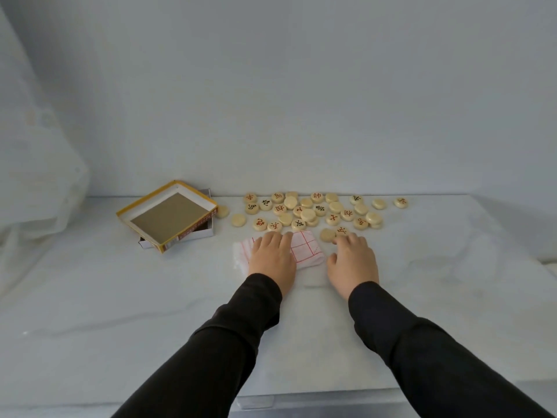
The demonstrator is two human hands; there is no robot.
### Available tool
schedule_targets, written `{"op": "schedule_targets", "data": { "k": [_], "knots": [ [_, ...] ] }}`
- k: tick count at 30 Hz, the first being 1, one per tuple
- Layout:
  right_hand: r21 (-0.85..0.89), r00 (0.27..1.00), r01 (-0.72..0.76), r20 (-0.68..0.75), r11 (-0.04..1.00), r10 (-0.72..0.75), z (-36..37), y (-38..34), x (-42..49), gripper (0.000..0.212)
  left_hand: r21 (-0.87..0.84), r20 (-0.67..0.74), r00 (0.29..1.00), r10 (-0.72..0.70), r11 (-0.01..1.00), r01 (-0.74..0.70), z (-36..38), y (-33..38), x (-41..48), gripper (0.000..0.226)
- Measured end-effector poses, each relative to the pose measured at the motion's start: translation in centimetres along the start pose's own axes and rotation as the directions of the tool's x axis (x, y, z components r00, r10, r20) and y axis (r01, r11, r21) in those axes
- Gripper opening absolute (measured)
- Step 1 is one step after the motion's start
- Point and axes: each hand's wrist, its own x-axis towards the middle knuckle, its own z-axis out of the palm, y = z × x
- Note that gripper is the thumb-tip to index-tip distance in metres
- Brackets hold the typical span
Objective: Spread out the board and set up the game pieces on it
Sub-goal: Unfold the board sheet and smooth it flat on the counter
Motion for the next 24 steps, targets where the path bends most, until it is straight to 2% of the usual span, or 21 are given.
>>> {"op": "schedule_targets", "data": {
  "k": [4,10,16,20,24],
  "knots": [
    [0.059,0.997,-0.072,0.017,0.996,0.072,-0.1,1.1,-1.1,0.035,-0.032,0.052,0.999,0.007,0.999,-0.006,1.0,1.2,-1.4,0.049],
    [0.227,0.980,-0.196,0.000,0.954,0.201,0.1,1.6,-2.0,0.035,0.018,0.144,0.972,0.183,0.982,-0.188,2.2,2.9,-3.0,0.060],
    [0.232,0.968,-0.230,-0.043,0.945,0.247,1.0,0.6,-1.6,0.037,0.031,0.085,0.995,0.049,0.998,-0.052,2.5,2.8,-2.7,0.056],
    [0.263,0.979,-0.187,-0.028,0.946,0.201,1.3,0.9,-1.0,0.036,0.000,0.066,0.997,0.049,0.999,-0.049,2.7,3.1,-2.4,0.046],
    [0.384,0.979,-0.200,0.051,0.901,0.196,0.4,1.7,0.0,0.038,-0.066,0.040,0.998,0.056,0.996,-0.053,2.7,3.5,-2.4,0.041]
  ]
}}
